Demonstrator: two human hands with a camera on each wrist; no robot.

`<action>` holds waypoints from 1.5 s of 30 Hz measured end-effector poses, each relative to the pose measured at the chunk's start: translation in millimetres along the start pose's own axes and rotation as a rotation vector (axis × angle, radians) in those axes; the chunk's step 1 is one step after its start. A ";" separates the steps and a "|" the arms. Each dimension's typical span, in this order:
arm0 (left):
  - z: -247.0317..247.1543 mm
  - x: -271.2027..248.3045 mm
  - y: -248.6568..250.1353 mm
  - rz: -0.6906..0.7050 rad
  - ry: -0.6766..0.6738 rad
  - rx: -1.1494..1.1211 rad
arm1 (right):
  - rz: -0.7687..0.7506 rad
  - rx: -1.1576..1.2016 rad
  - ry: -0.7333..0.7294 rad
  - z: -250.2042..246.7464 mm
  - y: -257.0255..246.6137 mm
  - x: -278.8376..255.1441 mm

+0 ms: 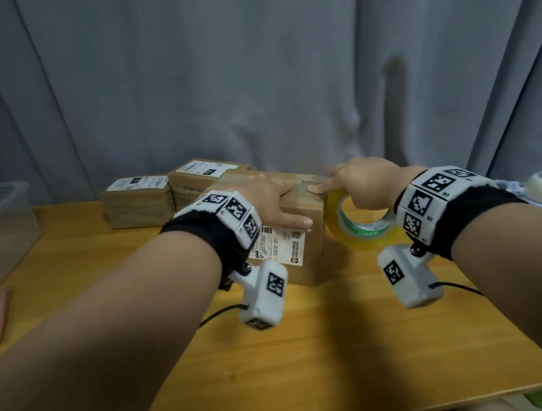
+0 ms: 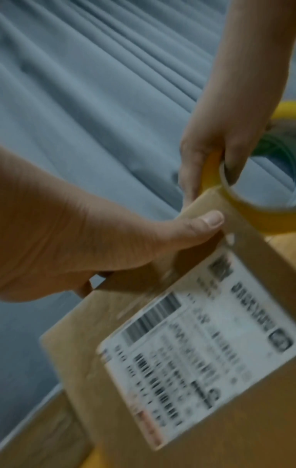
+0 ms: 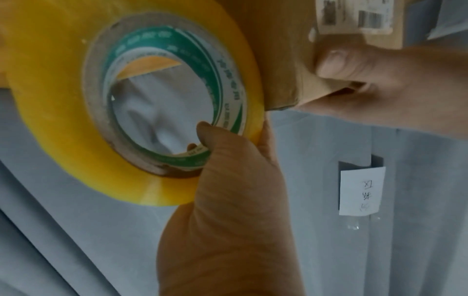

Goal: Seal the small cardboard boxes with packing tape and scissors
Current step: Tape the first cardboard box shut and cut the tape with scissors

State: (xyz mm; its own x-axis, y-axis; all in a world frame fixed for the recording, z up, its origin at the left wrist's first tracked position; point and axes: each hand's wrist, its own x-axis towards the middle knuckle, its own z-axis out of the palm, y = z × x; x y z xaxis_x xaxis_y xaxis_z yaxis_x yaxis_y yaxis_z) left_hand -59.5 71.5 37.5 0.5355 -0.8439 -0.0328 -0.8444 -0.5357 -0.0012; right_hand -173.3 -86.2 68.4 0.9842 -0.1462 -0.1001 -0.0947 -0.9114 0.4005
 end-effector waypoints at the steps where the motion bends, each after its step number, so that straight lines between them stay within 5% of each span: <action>1: 2.2 1.6 7.3 0.028 0.000 -0.022 | -0.009 0.000 0.002 -0.2 0.7 0.9; 5: 9.6 -5.4 0.4 0.086 0.058 -0.101 | -0.004 0.055 -0.006 -1.8 1.6 -0.5; 13: 9.9 -20.1 -56.9 -0.080 0.082 -0.053 | 0.023 0.223 0.151 16.4 4.1 1.3; 19: 15.3 -21.4 -53.3 -0.135 0.132 -0.149 | 0.496 0.645 0.556 50.3 12.1 -7.1; 22: 15.3 -21.2 -49.8 -0.163 0.157 -0.173 | 0.570 0.786 0.660 40.7 15.5 -2.7; 30: -4.4 -19.4 -32.7 -0.134 -0.006 -0.728 | 0.437 0.327 0.804 -83.2 23.0 7.1; 33: -21.6 -18.6 -11.6 -0.072 0.089 -0.827 | 0.263 0.205 0.783 -115.2 4.3 16.5; 35: -32.8 -16.9 -11.5 -0.041 0.208 -0.940 | 0.192 0.211 0.796 -124.0 -9.7 23.5; 38: -37.5 -20.7 -29.9 -0.062 0.158 -1.186 | 0.137 0.335 0.817 -126.2 -21.3 34.0; 45: -29.1 -30.3 -70.2 -0.165 0.169 -1.224 | -0.157 0.483 0.856 -134.1 -41.8 59.7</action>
State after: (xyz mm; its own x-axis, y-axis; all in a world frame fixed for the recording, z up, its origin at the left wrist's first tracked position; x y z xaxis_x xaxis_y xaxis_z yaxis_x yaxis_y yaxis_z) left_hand -16.0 133.9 67.7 0.7056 -0.7085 0.0078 -0.2452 -0.2339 0.9408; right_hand -90.5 -5.2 167.8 0.7492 0.1430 0.6467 0.1822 -0.9832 0.0064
